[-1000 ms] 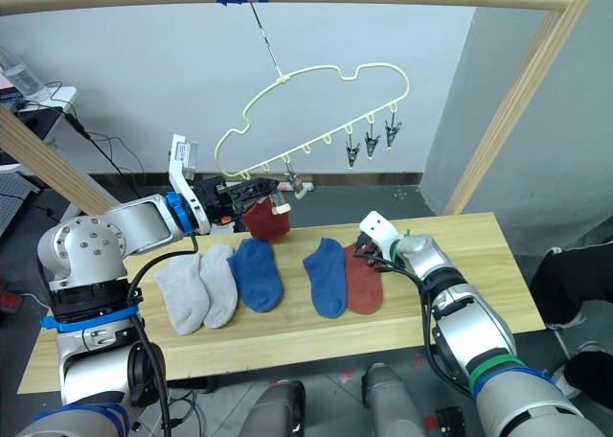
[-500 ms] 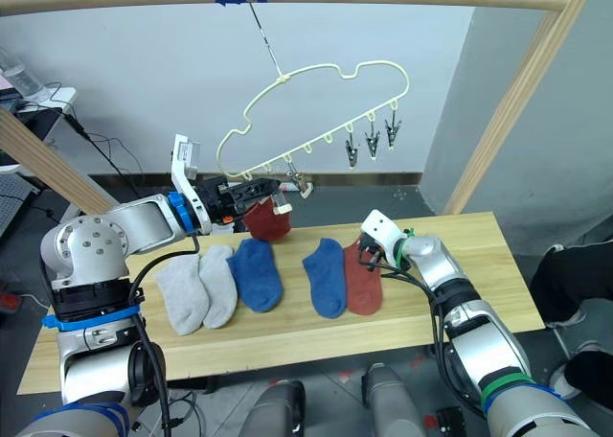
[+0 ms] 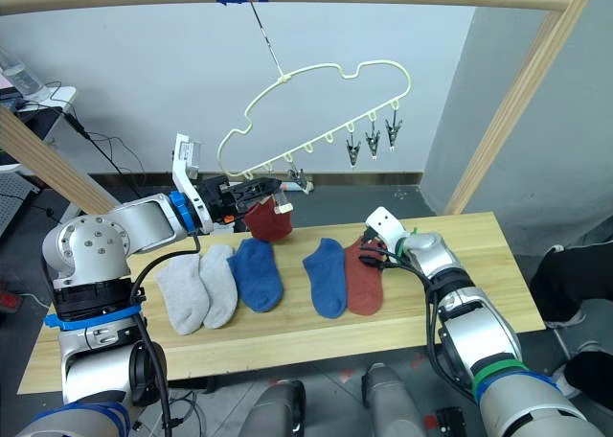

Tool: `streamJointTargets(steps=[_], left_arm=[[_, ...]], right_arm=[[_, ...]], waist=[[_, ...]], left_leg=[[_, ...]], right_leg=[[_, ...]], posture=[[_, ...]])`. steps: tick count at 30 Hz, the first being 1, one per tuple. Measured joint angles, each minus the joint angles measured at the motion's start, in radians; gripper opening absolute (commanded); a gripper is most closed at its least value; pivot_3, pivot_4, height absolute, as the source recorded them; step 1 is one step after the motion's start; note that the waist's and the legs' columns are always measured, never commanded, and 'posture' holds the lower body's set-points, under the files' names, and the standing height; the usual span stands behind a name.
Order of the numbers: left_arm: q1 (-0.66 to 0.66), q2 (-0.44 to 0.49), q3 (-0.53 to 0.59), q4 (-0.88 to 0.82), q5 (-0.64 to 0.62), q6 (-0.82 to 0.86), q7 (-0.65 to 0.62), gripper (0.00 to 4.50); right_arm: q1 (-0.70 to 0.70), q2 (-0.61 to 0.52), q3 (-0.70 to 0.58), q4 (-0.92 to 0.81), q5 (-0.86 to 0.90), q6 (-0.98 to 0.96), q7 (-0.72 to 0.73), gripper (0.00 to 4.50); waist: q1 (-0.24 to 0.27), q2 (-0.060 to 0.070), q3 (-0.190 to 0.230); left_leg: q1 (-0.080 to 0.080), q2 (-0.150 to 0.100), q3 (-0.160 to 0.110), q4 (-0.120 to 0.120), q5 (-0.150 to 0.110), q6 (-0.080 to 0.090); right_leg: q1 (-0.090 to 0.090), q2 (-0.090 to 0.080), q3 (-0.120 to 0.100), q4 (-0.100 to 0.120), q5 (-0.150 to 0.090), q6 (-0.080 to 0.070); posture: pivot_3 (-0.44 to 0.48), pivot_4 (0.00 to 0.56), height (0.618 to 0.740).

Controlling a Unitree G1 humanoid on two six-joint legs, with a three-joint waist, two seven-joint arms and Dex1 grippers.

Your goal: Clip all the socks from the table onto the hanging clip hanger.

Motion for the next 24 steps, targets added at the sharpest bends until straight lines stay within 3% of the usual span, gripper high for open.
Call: streamJointTargets(steps=[11,12,15,24], left_arm=[[0.000,0.000,-0.005,-0.002,0.000,0.001,-0.002,0.00],[0.000,0.000,-0.004,-0.002,-0.001,0.001,-0.001,0.00],[0.001,0.000,-0.002,-0.003,-0.004,0.004,0.000,0.00],[0.015,-0.005,0.003,-0.022,-0.014,0.010,0.017,0.00]], right_arm=[[-0.045,0.034,0.033,0.097,-0.057,-0.068,-0.023,4.45],[-0.045,0.039,0.034,0.099,-0.058,-0.065,-0.016,4.29],[-0.045,0.049,0.031,0.103,-0.056,-0.051,-0.008,3.49],[-0.015,0.046,0.015,0.072,-0.046,-0.023,0.011,0.32]], waist=[[0.000,0.000,0.000],[0.000,0.000,0.000],[0.001,0.000,0.000],[0.002,0.000,0.000]], left_leg=[[0.000,0.000,0.000,0.000,0.000,0.000],[0.000,0.000,0.000,0.000,0.000,0.000],[0.000,0.000,0.000,0.000,0.000,0.000],[0.001,0.000,-0.001,0.000,0.000,0.000]], right_leg=[[0.000,0.000,0.000,0.000,0.000,0.000],[0.000,0.000,0.000,0.000,0.000,0.000],[0.000,0.000,0.000,0.000,0.000,0.000],[0.001,0.000,0.000,0.000,0.000,0.000]], posture=[[-0.017,0.250,0.740],[-0.017,0.250,0.740],[-0.009,0.248,0.740],[0.003,0.247,0.740]])
